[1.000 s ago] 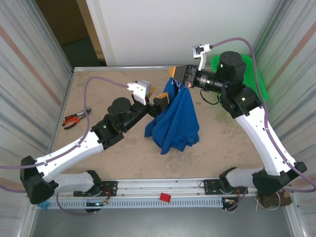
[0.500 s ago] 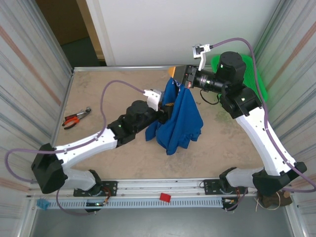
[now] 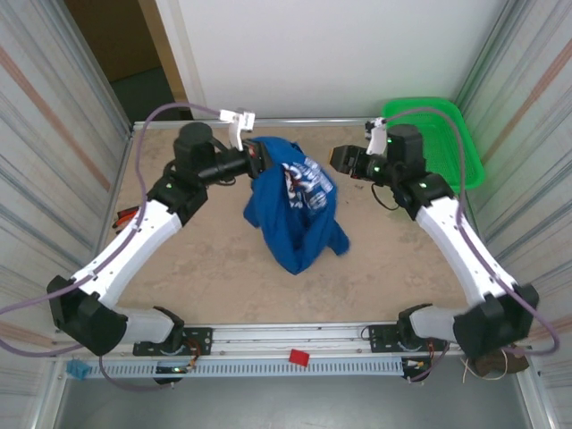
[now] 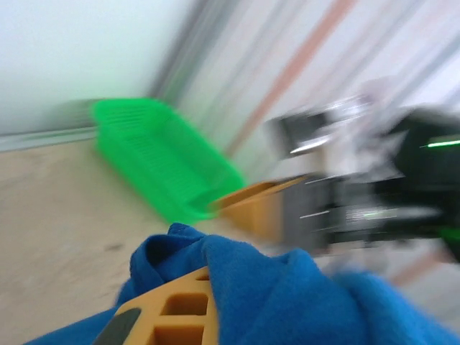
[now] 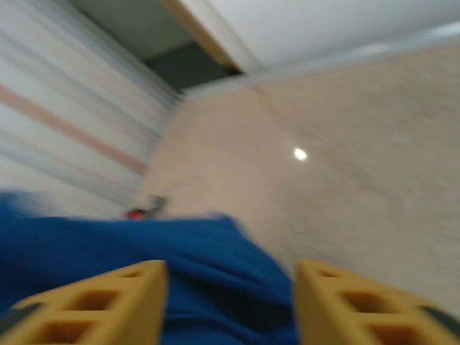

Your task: Fold the inside-out t-shirt

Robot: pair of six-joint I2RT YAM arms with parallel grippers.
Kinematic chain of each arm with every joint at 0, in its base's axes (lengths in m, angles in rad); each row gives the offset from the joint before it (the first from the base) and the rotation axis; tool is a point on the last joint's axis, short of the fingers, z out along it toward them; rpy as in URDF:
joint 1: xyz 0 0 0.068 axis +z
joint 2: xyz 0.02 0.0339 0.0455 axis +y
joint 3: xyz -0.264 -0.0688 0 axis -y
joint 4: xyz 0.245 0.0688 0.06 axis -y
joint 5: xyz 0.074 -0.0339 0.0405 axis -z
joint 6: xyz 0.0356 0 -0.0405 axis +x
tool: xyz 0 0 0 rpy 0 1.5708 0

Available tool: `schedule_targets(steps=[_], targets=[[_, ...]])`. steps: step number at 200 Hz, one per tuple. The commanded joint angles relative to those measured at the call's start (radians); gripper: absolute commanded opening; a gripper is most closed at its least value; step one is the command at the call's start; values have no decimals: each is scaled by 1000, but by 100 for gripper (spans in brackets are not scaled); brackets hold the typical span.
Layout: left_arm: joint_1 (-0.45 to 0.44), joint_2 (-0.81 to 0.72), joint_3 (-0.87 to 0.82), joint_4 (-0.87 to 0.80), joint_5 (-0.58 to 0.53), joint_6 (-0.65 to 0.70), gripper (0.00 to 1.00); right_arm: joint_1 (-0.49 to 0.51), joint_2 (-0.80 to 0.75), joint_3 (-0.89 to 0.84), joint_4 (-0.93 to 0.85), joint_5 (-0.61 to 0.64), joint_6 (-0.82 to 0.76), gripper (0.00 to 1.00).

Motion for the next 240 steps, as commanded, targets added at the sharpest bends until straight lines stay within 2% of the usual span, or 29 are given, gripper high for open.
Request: schedule_targets(steps=[1, 18, 30, 53, 58, 73, 77, 93, 129, 135, 139, 142, 153, 158, 164, 170, 184, 194, 208, 215, 221, 225, 233, 240], targets=[[10, 0, 68, 89, 319, -189, 0, 14, -48, -48, -60, 105, -90, 59], [13, 8, 71, 106, 320, -240, 0, 69, -177, -28, -123, 160, -82, 59], [14, 12, 76, 82, 302, -261, 0, 154, -271, -19, -161, 213, -74, 61], [13, 20, 94, 10, 234, -278, 0, 390, -382, -66, -128, 364, -41, 78], [13, 22, 95, 5, 221, -282, 0, 438, -384, -80, -110, 407, -38, 89], [9, 24, 107, -57, 160, -263, 0, 564, -358, -106, -44, 516, -39, 93], [5, 25, 116, -90, 140, -248, 0, 592, -346, -106, -29, 542, -44, 100], [-21, 27, 155, -210, 52, -179, 0, 679, -266, -83, 22, 611, -75, 99], [-59, 42, 175, -271, -19, -179, 0, 706, -57, 11, 67, 753, -109, 100], [-59, 43, 179, -283, -19, -179, 0, 694, -40, 20, 65, 787, -120, 94], [-59, 44, 181, -295, -19, -176, 0, 683, -34, 20, 65, 801, -127, 86], [-59, 44, 183, -305, -20, -172, 0, 668, -36, 18, 64, 804, -132, 75], [-57, 44, 194, -360, -23, -145, 0, 599, -66, -2, 67, 772, -122, 24], [-53, 42, 195, -379, -18, -137, 0, 561, -88, -16, 75, 732, -117, 10], [-45, 39, 192, -394, -1, -128, 0, 511, -119, -34, 83, 684, -107, 0], [-35, 36, 183, -405, 22, -124, 0, 455, -148, -47, 81, 636, -94, 0], [-1, 27, 152, -413, 87, -120, 0, 302, -198, -78, 100, 397, -80, 0], [23, 15, 120, -404, 130, -115, 0, 209, -215, -85, 98, 277, -65, 0], [44, -3, 88, -399, 159, -102, 0, 104, -208, -86, 114, 86, -56, 26], [50, -12, 74, -389, 164, -100, 0, 76, -199, -87, 117, 40, -42, 33], [53, -18, 63, -373, 167, -103, 0, 64, -190, -88, 127, 9, -37, 34], [54, -20, 58, -366, 166, -107, 0, 61, -182, -88, 129, 0, -35, 29], [55, -22, 54, -357, 167, -115, 0, 61, -166, -89, 129, -9, -30, 0], [55, -22, 57, -348, 177, -117, 0, 61, -154, -95, 142, -25, -25, 0]])
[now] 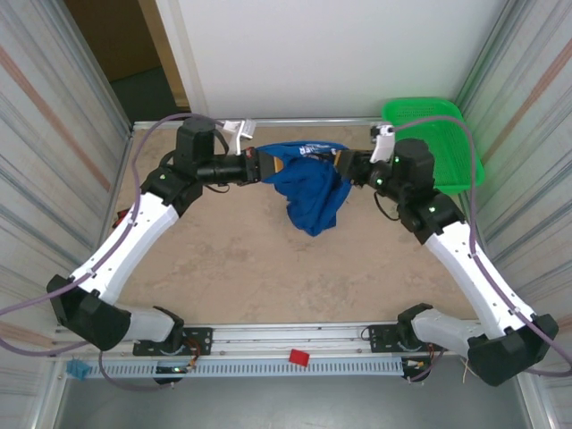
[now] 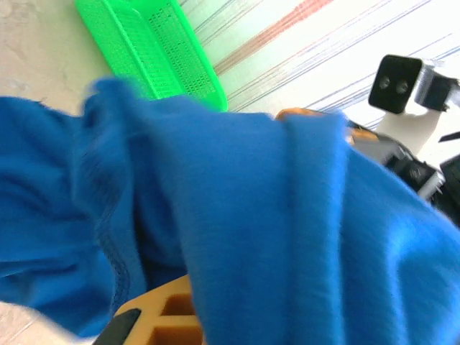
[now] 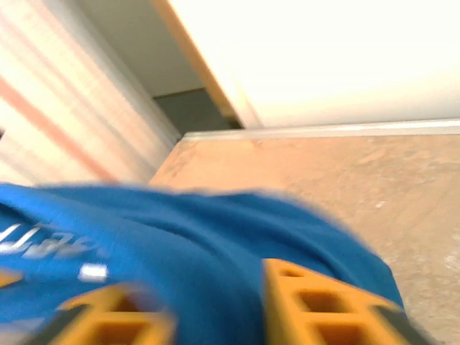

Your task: Fold the inside-out t-shirt

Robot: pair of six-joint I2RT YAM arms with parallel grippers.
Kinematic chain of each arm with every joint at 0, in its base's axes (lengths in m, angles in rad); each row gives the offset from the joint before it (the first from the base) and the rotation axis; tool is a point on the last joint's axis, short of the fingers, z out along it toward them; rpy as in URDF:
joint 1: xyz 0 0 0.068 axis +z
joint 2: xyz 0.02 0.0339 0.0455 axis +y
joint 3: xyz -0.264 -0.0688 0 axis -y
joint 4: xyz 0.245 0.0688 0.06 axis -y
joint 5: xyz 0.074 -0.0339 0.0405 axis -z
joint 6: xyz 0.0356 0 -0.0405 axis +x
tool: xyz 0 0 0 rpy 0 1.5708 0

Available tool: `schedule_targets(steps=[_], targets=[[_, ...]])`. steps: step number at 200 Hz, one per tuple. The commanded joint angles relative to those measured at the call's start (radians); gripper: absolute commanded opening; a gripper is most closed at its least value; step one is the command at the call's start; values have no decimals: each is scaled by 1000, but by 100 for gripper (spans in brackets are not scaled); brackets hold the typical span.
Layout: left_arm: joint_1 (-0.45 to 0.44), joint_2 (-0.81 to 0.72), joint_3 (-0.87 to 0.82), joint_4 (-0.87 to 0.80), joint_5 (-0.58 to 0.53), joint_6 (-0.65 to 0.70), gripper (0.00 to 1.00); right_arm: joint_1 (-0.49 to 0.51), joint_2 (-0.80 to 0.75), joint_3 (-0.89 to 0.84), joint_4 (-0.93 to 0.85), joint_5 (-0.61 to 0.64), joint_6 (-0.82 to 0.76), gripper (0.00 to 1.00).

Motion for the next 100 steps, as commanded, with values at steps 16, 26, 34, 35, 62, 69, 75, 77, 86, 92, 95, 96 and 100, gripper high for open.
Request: schedule_targets(steps=[16, 26, 34, 35, 62, 69, 75, 77, 86, 92, 95, 96, 100], targets=[[11, -38, 6, 15, 80, 26, 0, -13, 54, -51, 70, -174, 62, 0], [13, -35, 17, 20, 99, 31, 0, -13, 60, -56, 83, -179, 73, 0], [16, -29, 27, 19, 114, 35, 0, -13, 65, -59, 86, -179, 79, 0], [17, -29, 28, 19, 117, 34, 0, -13, 65, -58, 88, -178, 80, 0], [26, -23, -2, 226, 265, -53, 0, -13, 107, -50, 83, -104, 91, 0], [26, -20, -13, 310, 305, -99, 0, -13, 132, -46, 80, -71, 89, 0], [26, -17, -19, 376, 336, -136, 0, -14, 159, -42, 75, -43, 86, 0], [26, -15, -20, 400, 345, -150, 0, -15, 173, -40, 76, -38, 85, 0], [25, -12, -29, 505, 371, -210, 0, -20, 228, -29, 80, -30, 88, 0], [25, -9, -34, 567, 382, -252, 0, -21, 268, -19, 87, -42, 91, 0], [25, -7, -36, 589, 387, -268, 0, -21, 288, -11, 92, -52, 94, 0], [24, -7, -37, 603, 388, -274, 0, -20, 295, -8, 93, -58, 95, 0], [23, -4, -39, 641, 394, -295, 0, -20, 320, 2, 98, -79, 98, 0]])
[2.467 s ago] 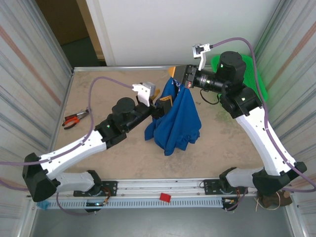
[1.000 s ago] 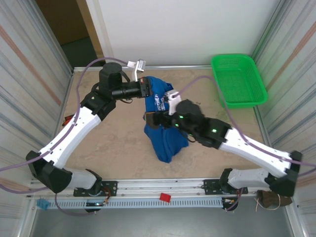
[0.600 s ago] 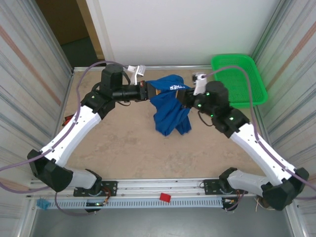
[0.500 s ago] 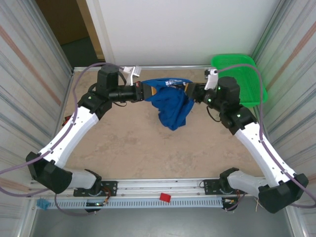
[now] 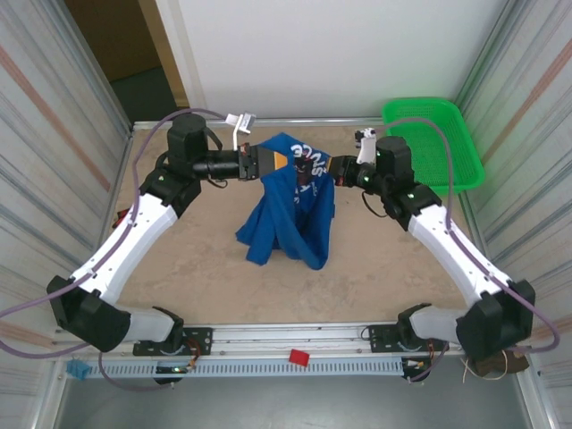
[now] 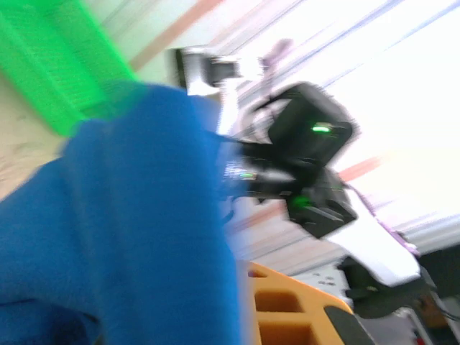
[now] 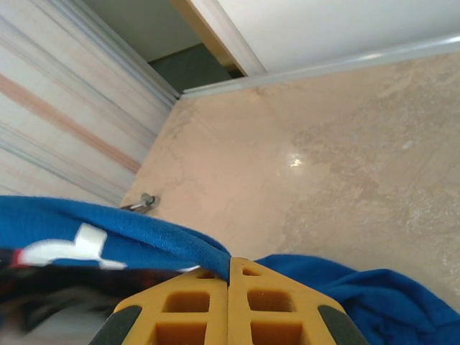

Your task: Fold the inside-out t-shirt

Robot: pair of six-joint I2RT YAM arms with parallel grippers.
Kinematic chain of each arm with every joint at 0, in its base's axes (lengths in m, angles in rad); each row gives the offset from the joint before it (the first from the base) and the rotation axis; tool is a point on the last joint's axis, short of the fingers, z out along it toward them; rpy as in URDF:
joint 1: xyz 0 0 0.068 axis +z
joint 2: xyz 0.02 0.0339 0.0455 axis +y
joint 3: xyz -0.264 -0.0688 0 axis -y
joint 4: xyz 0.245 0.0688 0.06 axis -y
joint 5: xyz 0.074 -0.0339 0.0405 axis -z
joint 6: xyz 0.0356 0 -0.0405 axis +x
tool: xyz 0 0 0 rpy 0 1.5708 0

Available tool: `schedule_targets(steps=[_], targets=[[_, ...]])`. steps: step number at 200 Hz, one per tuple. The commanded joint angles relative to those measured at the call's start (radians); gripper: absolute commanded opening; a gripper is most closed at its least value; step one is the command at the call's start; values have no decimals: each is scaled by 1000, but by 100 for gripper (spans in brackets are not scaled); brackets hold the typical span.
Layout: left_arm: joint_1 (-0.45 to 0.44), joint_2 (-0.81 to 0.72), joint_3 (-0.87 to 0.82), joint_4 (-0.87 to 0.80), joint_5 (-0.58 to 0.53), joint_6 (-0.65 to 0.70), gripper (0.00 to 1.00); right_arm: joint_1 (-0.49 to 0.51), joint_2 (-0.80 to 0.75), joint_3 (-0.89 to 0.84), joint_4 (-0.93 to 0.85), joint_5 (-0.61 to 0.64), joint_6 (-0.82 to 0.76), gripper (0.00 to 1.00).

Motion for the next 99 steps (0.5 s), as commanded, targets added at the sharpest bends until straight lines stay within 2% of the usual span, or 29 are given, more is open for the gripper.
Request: schedule_targets(steps=[1, 3, 17, 32, 53, 71, 81, 86, 99], targets=[[5, -3, -7, 363, 145, -169, 0, -7, 141, 47, 22, 11, 28, 0], [5, -2, -7, 374, 147, -176, 0, -7, 153, 53, 22, -1, 30, 2], [2, 2, -4, 425, 148, -208, 0, 2, 182, 81, 5, -46, 35, 37], [1, 2, 0, 431, 143, -215, 0, 29, 94, 45, -20, 8, 15, 55], [1, 3, -12, 482, 126, -247, 0, 60, -91, -46, -55, 66, 7, 57], [-1, 18, -10, 525, 121, -278, 0, 99, -251, -129, -56, 113, 24, 52], [-2, 28, -5, 543, 120, -291, 0, 120, -288, -159, -38, 104, 35, 52], [-4, 32, -1, 546, 119, -295, 0, 127, -288, -167, -29, 95, 39, 53], [-12, 42, 10, 549, 119, -294, 0, 143, -300, -173, 9, 54, 26, 63]])
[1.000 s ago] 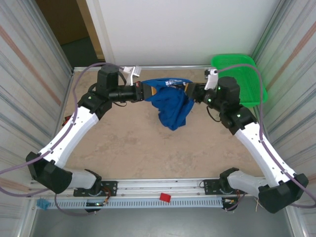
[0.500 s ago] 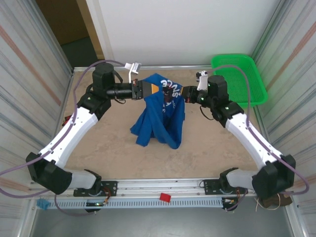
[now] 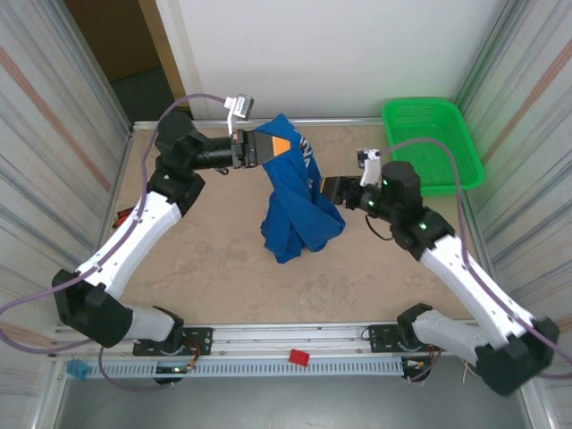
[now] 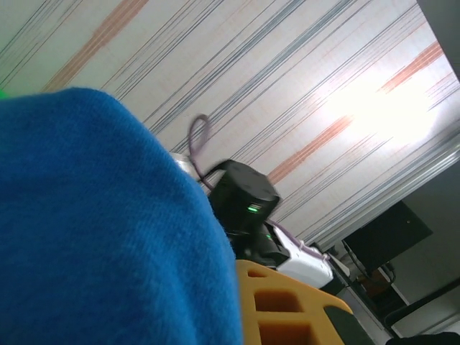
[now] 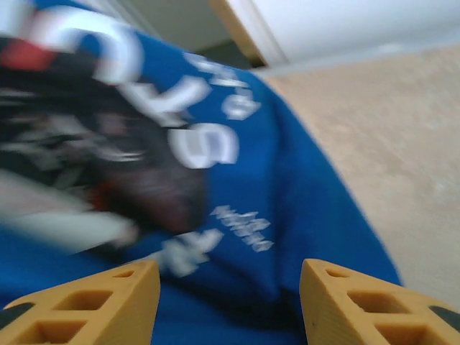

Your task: Fold the inside-out t-shirt

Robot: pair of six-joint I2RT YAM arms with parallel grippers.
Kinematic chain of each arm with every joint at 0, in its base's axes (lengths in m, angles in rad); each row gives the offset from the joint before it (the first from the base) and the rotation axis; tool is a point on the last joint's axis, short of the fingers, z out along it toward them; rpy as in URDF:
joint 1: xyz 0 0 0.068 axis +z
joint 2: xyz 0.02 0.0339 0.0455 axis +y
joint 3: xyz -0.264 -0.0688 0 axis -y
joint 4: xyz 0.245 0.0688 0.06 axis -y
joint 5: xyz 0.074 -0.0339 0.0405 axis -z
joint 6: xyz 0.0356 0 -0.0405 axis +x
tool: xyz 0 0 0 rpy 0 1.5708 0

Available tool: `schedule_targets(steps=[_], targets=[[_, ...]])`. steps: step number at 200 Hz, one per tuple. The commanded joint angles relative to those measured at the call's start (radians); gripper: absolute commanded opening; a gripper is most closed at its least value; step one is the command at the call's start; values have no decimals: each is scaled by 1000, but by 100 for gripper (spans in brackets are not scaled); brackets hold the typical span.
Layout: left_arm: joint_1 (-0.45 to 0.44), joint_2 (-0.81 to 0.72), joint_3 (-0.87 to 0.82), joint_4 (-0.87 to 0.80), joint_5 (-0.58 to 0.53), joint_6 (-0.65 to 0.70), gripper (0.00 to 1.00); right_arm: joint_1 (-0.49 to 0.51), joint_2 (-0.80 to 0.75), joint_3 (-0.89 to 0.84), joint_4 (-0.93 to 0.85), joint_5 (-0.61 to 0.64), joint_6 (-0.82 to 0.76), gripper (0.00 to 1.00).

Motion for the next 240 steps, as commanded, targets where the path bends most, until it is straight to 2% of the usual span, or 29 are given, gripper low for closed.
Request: schedule_targets(steps=[1, 27, 48, 57, 64, 74, 82, 87, 156, 183, 210, 217, 227, 240], targets=[[-12, 14, 25, 108, 25, -41, 0, 25, -6, -30, 52, -16, 4, 63], [-24, 25, 47, 87, 23, -33, 0, 71, 114, -6, 112, -80, -17, 73], [-29, 26, 57, 74, 12, -28, 0, 116, 204, 9, 158, -80, -24, 73], [-29, 24, 56, 73, 6, -27, 0, 123, 236, 9, 191, -100, -10, 69], [-28, 24, 56, 66, 0, -25, 0, 126, 260, 7, 216, -117, -2, 62], [-26, 21, 49, 62, -5, -23, 0, 124, 284, 12, 234, -136, 3, 42], [-22, 18, 40, 62, -7, -23, 0, 118, 289, 21, 230, -151, 2, 13], [-16, 15, 30, 61, -10, -23, 0, 113, 285, 26, 225, -158, -2, 0], [73, -30, -145, 173, -19, -83, 0, -8, -60, 12, 110, -149, 7, 0], [80, -30, -162, 155, -14, -66, 0, -11, -95, 29, 100, -147, 19, 0], [86, -38, -171, 38, -54, 8, 0, -11, -71, 67, 116, -196, 37, 0], [91, -43, -174, -11, -73, 36, 12, -11, -65, 78, 122, -203, 41, 0], [101, -52, -183, -84, -111, 80, 41, -11, -53, 96, 121, -206, 37, 0], [119, -74, -200, -189, -167, 150, 56, -15, -38, 123, 108, -202, 26, 0]])
